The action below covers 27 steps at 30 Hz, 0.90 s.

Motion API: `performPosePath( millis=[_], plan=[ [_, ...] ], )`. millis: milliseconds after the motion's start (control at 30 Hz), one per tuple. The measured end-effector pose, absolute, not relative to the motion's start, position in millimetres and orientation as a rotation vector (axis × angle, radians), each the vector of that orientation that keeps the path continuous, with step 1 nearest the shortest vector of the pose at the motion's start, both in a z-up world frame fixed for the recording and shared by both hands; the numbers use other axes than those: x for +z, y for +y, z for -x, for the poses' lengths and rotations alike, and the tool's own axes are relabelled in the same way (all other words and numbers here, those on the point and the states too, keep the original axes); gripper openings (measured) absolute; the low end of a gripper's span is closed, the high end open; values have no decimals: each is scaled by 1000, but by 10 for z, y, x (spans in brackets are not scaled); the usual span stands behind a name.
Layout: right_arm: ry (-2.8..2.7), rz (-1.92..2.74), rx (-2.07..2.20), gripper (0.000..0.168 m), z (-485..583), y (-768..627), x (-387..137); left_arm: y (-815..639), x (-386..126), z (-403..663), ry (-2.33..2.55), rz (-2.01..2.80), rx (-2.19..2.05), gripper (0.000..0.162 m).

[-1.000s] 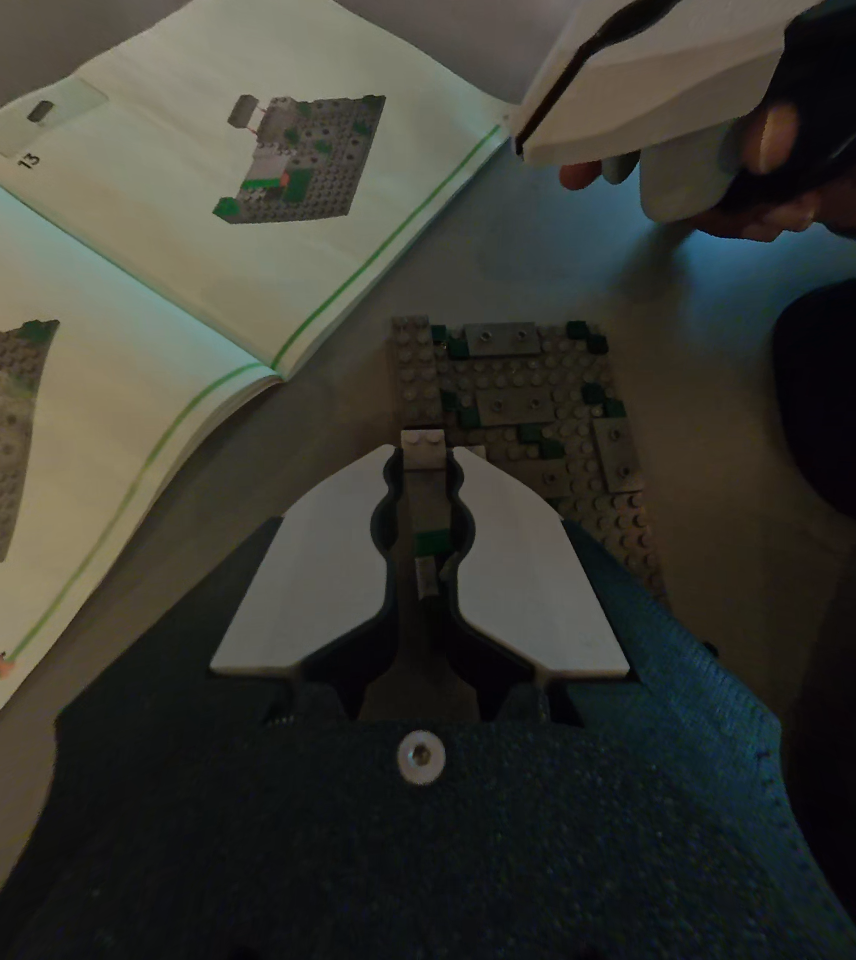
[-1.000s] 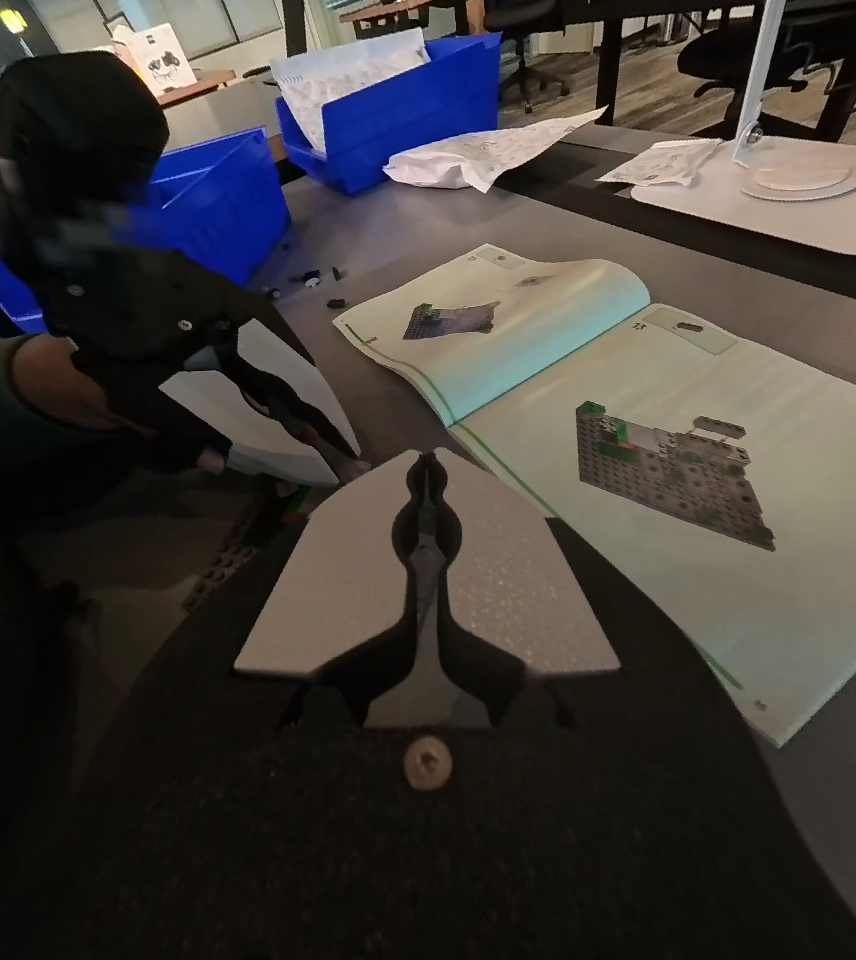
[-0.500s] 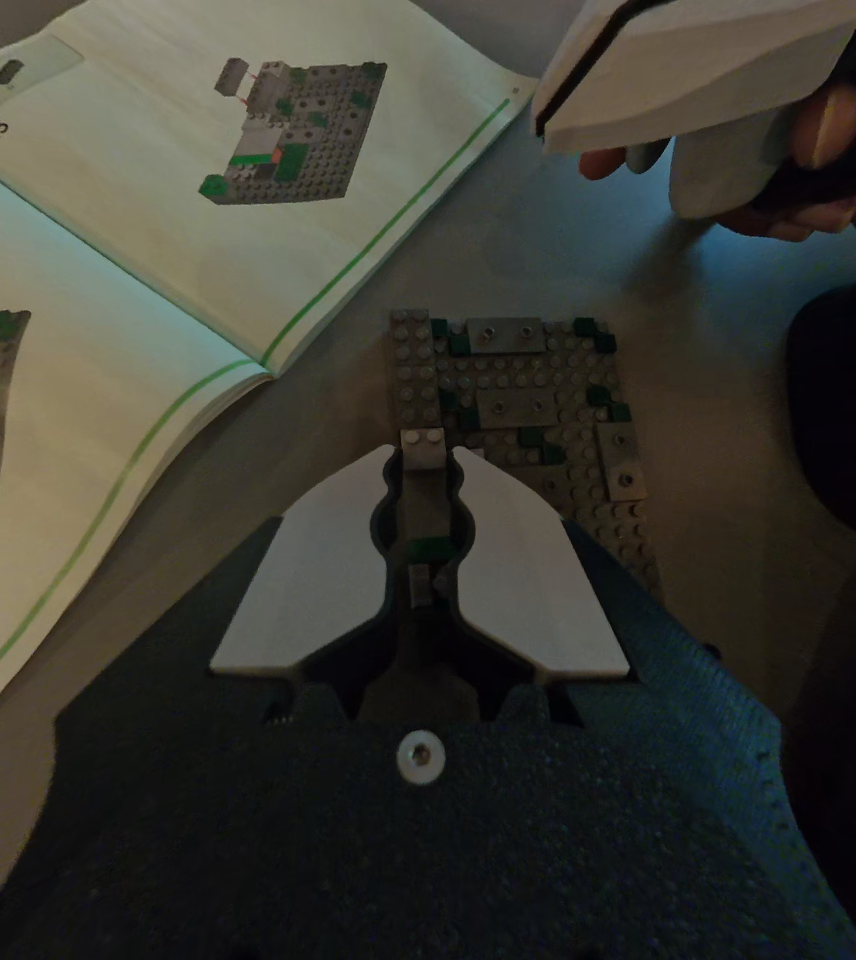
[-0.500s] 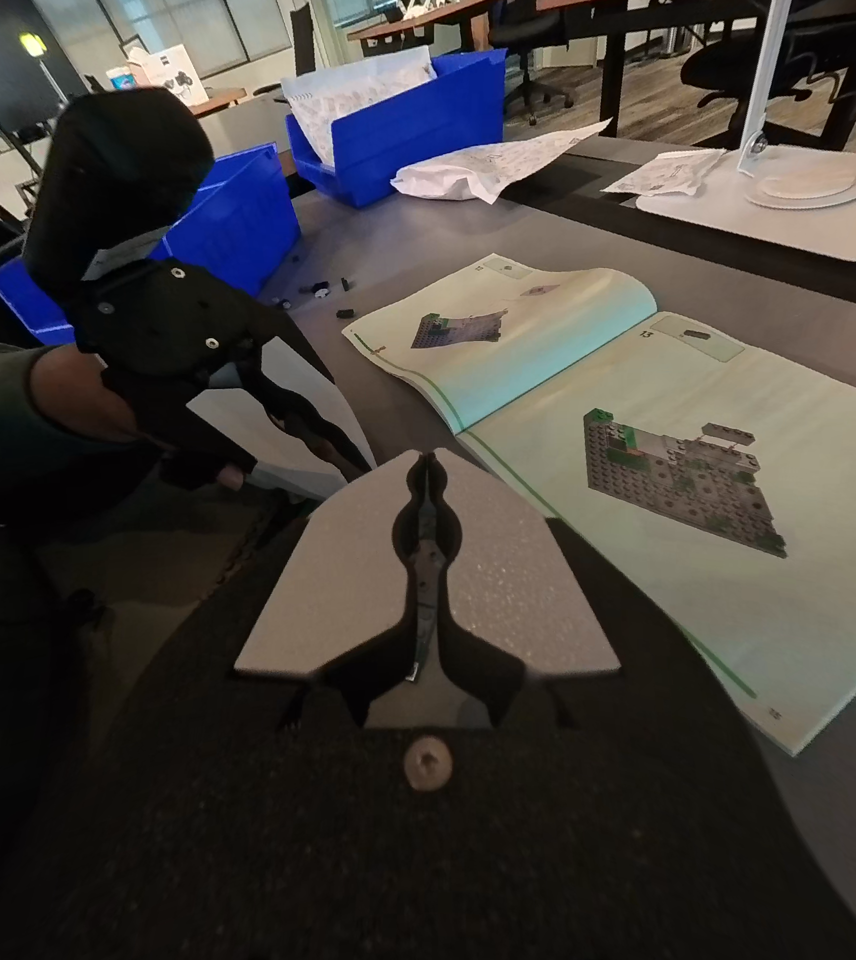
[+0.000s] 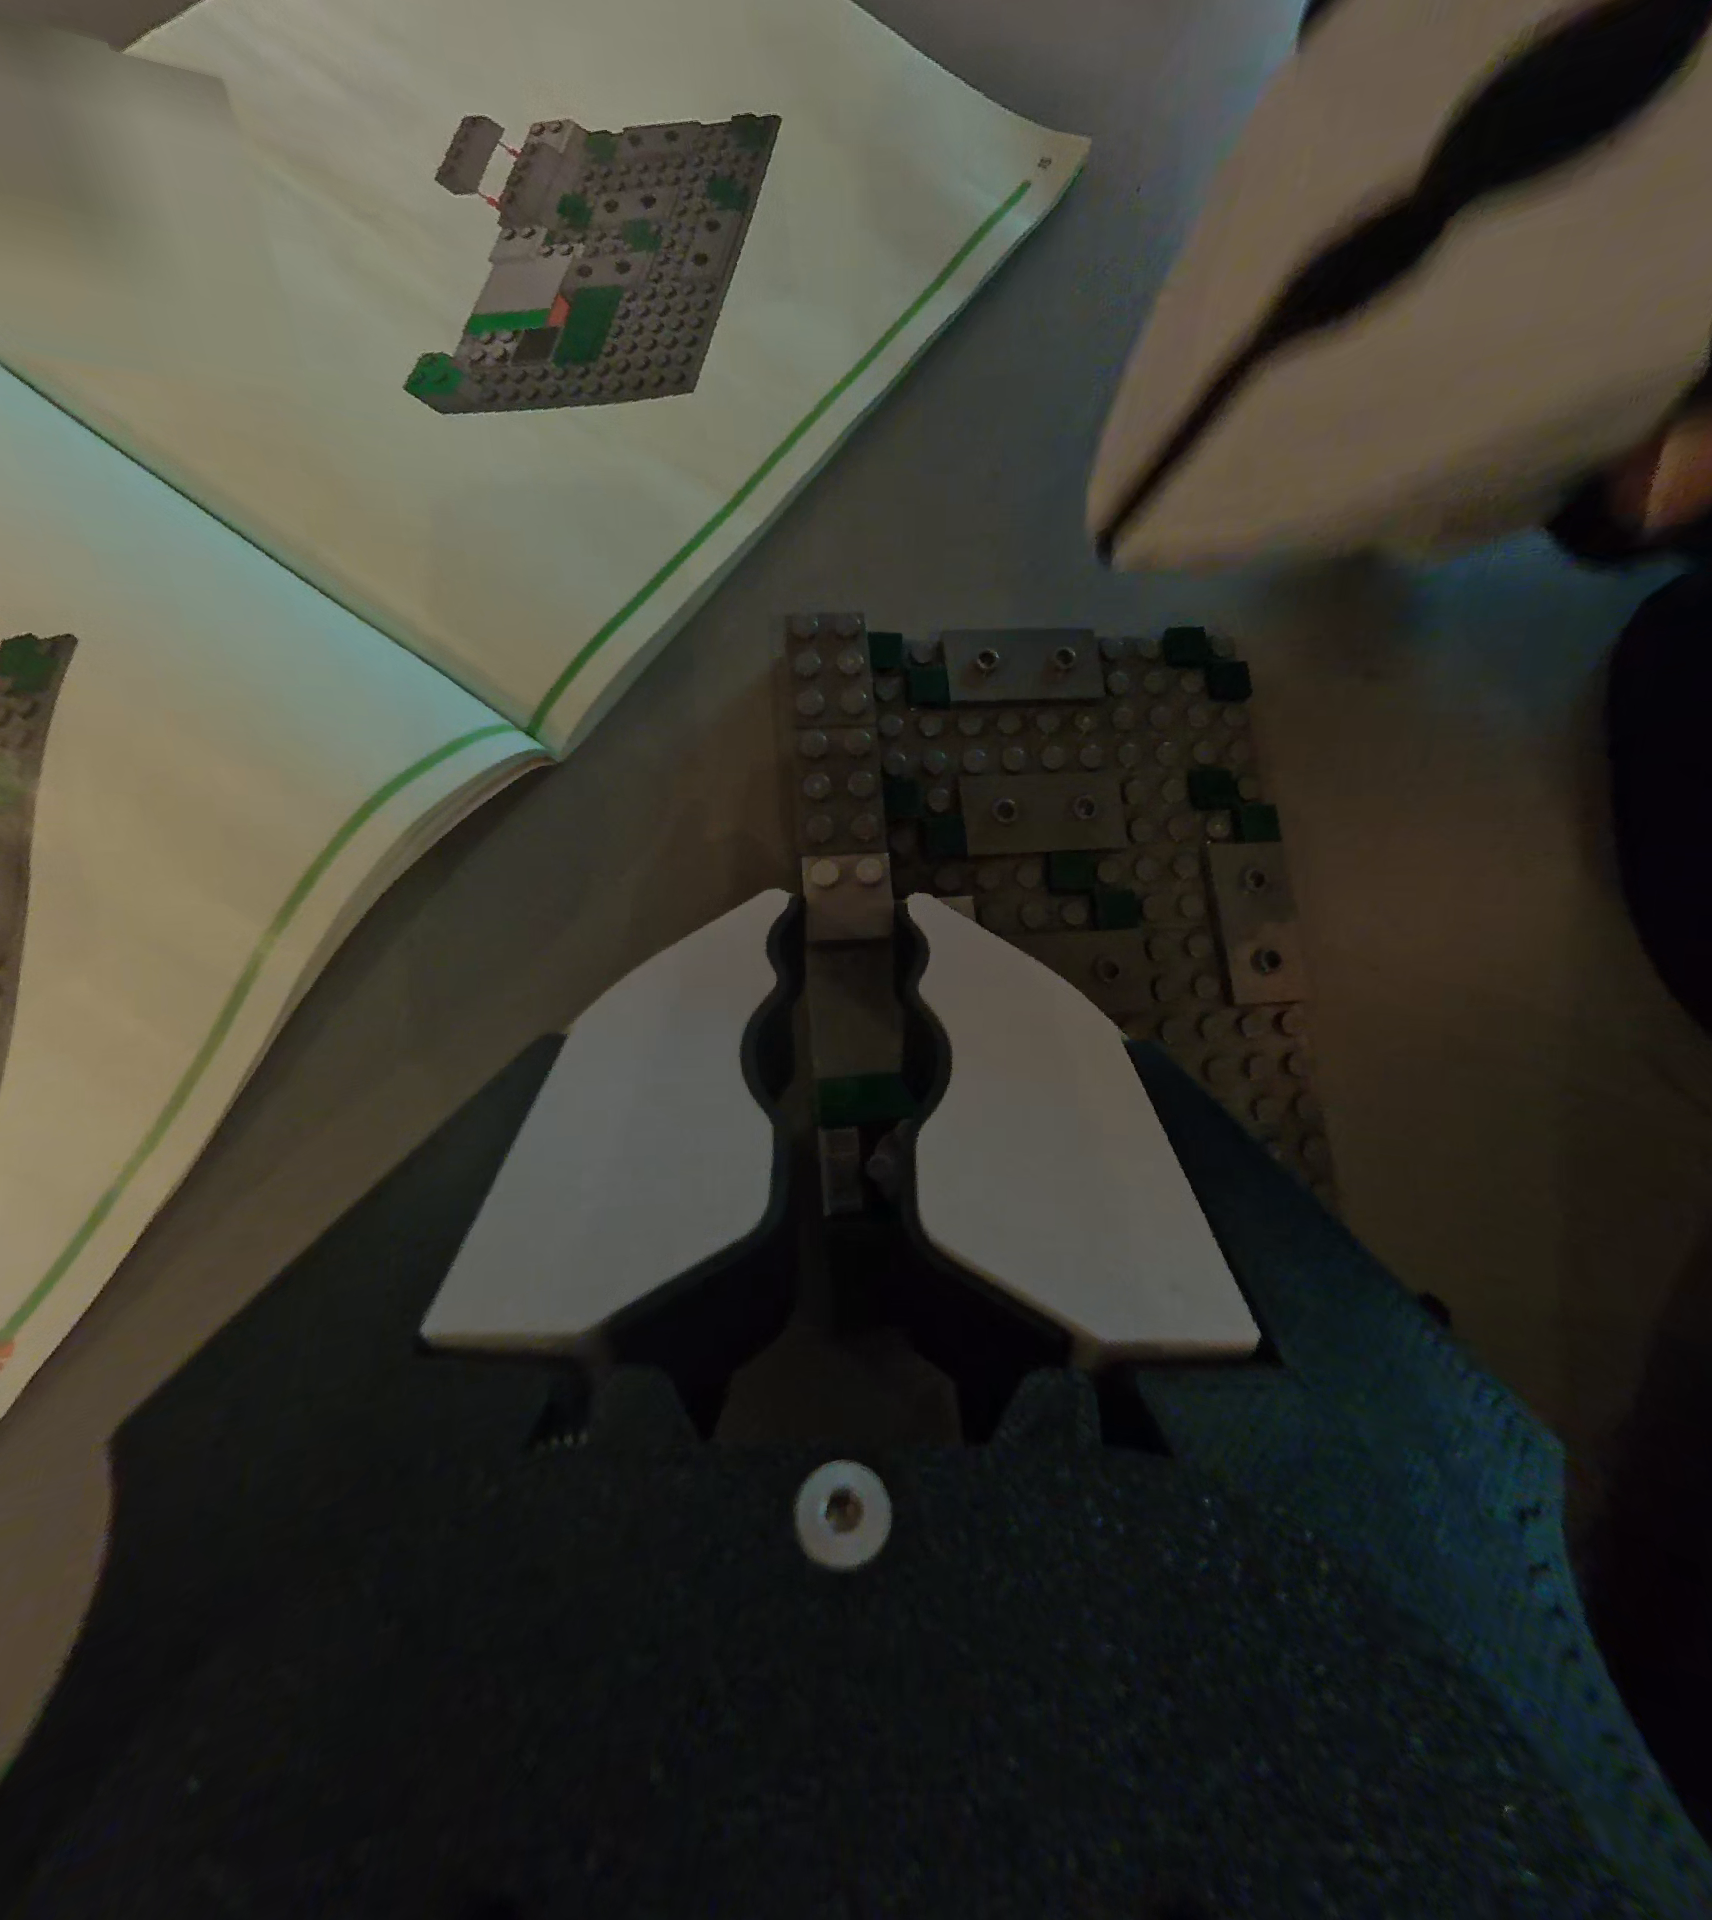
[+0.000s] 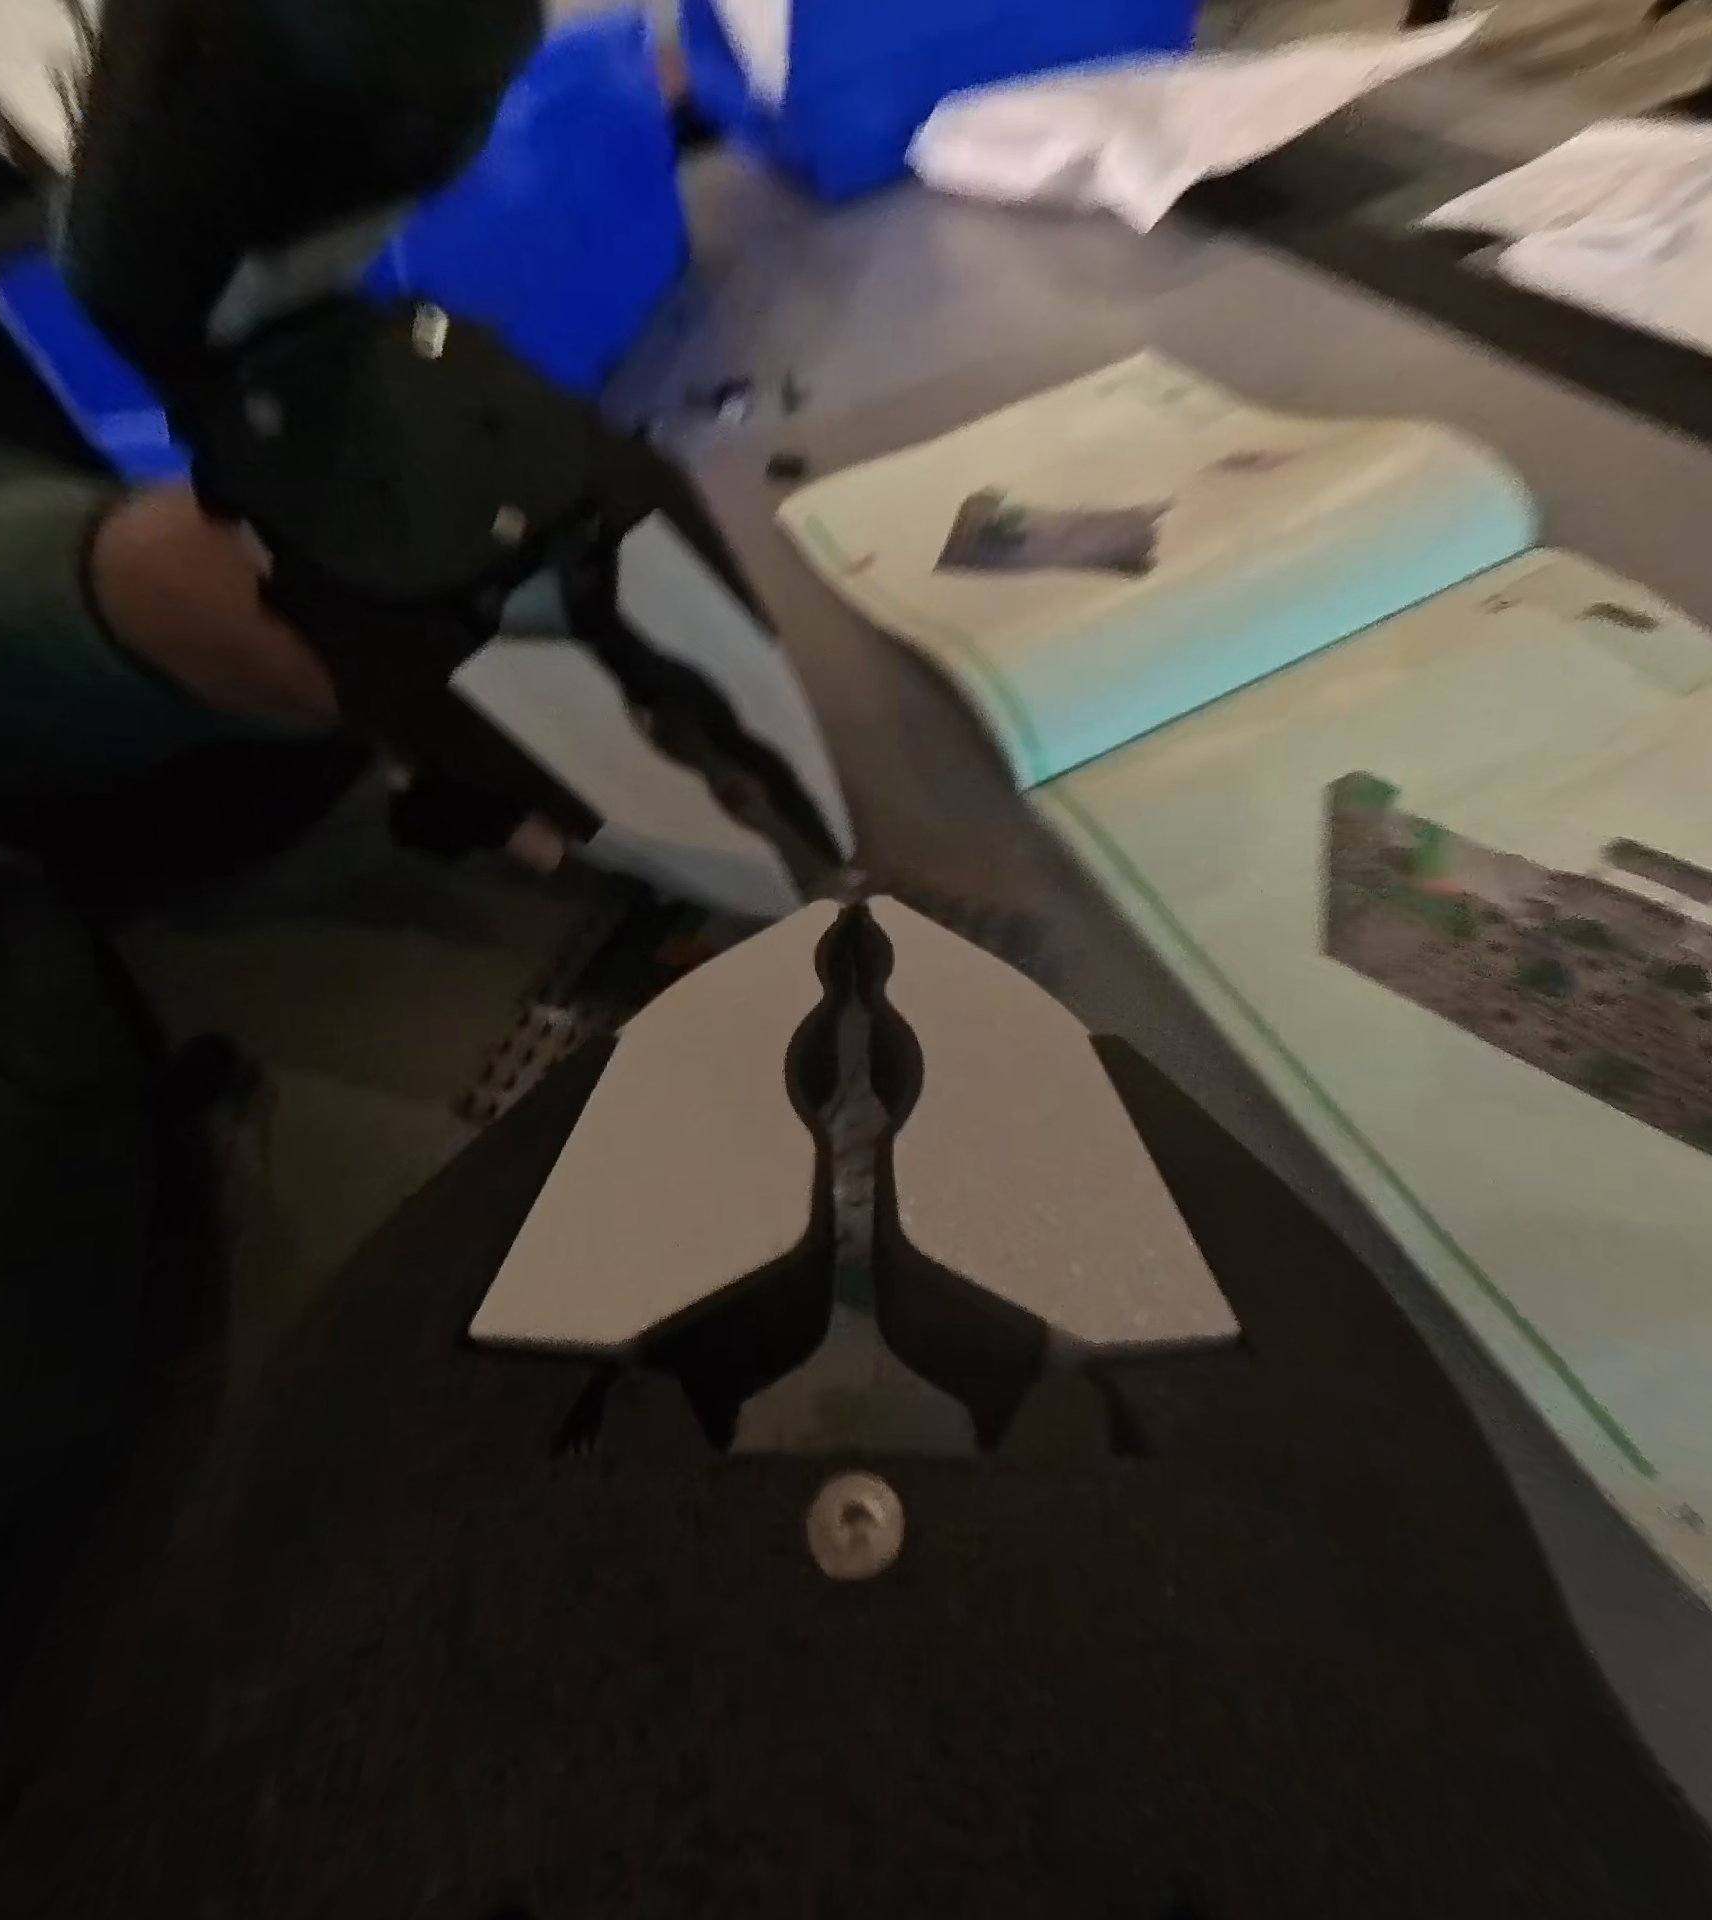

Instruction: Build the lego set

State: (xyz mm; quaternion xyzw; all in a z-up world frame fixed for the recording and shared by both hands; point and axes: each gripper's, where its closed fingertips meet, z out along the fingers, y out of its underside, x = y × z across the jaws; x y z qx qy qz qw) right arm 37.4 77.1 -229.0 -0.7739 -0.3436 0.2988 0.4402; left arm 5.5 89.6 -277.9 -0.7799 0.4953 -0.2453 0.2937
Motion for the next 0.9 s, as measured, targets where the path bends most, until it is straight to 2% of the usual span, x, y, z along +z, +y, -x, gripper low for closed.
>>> performPosePath(
  millis=[300, 900],
  plan=[
    [-966, 2061, 608, 0, -214, 665, -2530, 893, -2780, -54, 1321, 2080, -645, 16],
    [-799, 2186, 404, 0, -297, 511, -2545, 889, -2780, -66, 1326, 2071, -637, 16]
  ],
)
